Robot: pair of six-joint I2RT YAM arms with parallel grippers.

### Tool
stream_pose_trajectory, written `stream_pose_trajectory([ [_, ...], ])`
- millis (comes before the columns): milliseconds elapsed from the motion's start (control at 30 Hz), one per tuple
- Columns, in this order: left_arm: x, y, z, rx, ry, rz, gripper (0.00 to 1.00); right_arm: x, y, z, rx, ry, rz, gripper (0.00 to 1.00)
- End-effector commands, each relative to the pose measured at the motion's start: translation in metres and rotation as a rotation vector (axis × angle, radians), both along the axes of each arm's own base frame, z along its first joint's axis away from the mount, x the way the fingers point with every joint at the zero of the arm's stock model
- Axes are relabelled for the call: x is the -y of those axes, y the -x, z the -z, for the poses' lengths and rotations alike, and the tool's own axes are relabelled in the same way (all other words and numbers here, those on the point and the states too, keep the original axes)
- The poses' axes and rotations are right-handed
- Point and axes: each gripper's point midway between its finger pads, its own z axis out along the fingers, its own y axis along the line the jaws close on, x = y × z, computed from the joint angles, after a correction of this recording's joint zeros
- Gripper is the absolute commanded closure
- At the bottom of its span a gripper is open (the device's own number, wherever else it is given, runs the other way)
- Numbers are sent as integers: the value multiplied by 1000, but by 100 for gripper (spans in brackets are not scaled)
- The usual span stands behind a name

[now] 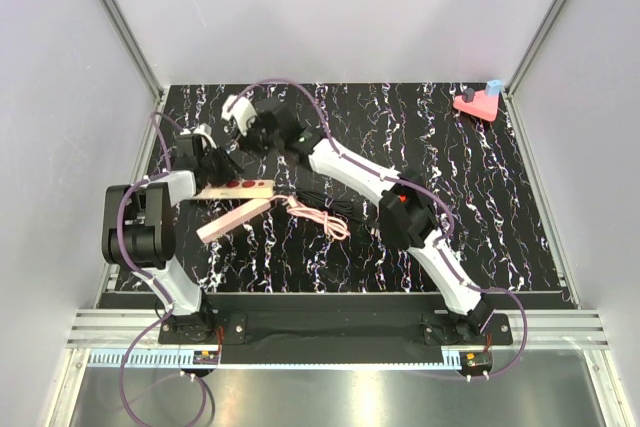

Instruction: Pull the plug off the socket

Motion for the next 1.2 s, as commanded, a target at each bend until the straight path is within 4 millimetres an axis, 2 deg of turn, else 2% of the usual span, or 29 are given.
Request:
stream_pose_trajectory([
  [0,12,25,19,-93,33,56,73,-2,-9,-48,88,-45,-53,100],
  [67,18,25,19,-84,47,75,72,-3,-10,-49,84,-52,-53,100],
  [233,18,23,19,-80,43,71,71,0,-4,-32,26,-37,-46,100],
  [400,17,19,14,-73,42,61,70,16,1,-42,-37,-65,44,100],
  [433,15,19,11,-72,41,54,69,21,6,-33,-62,-50,56,100],
  [467,13,16,6,-61,40,49,65,24,10,-46,-67,-76,66,100],
  [500,12,15,2,-52,40,46,62,29,11,-48,-73,-80,81,100],
  [533,11,14,-7,-34,41,44,59,37,13,-37,-93,-56,112,100],
  [567,9,13,-13,-22,42,40,55,43,17,-53,-90,-81,128,100],
  [600,9,11,-21,-3,43,43,51,49,18,-57,-86,-84,147,100],
  [633,7,9,-34,32,41,44,49,56,24,-47,-107,-66,157,100],
  [667,8,9,-41,38,43,48,47,62,29,-67,-103,-101,171,100],
  [700,8,9,-48,48,45,55,45,67,33,-71,-108,-107,177,100],
  [733,10,10,-58,61,55,69,44,74,39,-61,-132,-88,183,100],
  [767,12,8,-66,77,54,83,44,81,47,-79,-134,-120,191,100],
  [800,12,9,-72,82,58,85,44,85,53,-81,-149,-126,191,100],
  [833,15,12,-77,82,75,98,43,91,63,-68,-187,-107,182,100],
  [867,18,13,-82,81,103,101,42,98,74,-81,-208,-135,181,100],
  [1000,30,25,-90,73,196,150,41,125,115,-71,-346,-146,185,100],
  [1033,29,27,-92,73,206,149,41,138,131,-66,-396,-149,205,100],
  [1167,29,41,-92,64,247,157,40,178,161,-54,-521,-159,321,100],
])
